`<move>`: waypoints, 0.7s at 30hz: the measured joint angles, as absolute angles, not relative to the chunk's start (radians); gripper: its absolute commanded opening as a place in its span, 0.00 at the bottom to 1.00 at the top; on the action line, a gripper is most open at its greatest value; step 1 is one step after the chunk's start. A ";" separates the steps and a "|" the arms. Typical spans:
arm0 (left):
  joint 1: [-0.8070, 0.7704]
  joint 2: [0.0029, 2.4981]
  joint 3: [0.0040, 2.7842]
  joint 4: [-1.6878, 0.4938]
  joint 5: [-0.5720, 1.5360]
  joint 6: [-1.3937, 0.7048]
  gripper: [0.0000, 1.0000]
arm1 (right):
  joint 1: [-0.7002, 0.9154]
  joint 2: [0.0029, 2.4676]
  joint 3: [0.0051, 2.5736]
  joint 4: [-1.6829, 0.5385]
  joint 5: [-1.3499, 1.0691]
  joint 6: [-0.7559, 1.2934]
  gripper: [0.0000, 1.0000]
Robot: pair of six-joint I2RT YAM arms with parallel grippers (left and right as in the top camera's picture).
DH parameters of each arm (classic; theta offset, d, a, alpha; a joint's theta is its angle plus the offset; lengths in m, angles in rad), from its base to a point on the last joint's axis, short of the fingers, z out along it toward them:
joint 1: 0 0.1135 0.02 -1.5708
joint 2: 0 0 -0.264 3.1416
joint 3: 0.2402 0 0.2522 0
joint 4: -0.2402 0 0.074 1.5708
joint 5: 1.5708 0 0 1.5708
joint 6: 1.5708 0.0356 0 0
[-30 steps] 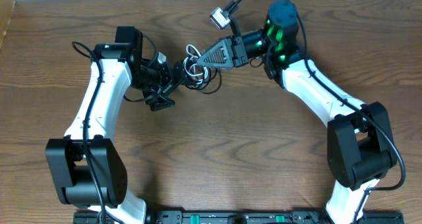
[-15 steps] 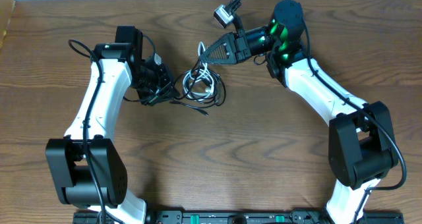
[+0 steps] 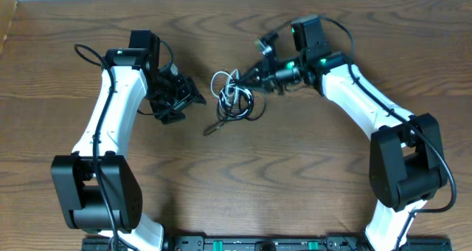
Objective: Untangle cables
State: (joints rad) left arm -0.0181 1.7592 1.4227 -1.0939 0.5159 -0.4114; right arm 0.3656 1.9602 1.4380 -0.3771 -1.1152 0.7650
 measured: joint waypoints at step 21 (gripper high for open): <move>-0.018 1.759 1.423 -1.069 0.517 -0.411 0.98 | 0.331 1.960 1.437 -0.844 -0.448 0.448 0.99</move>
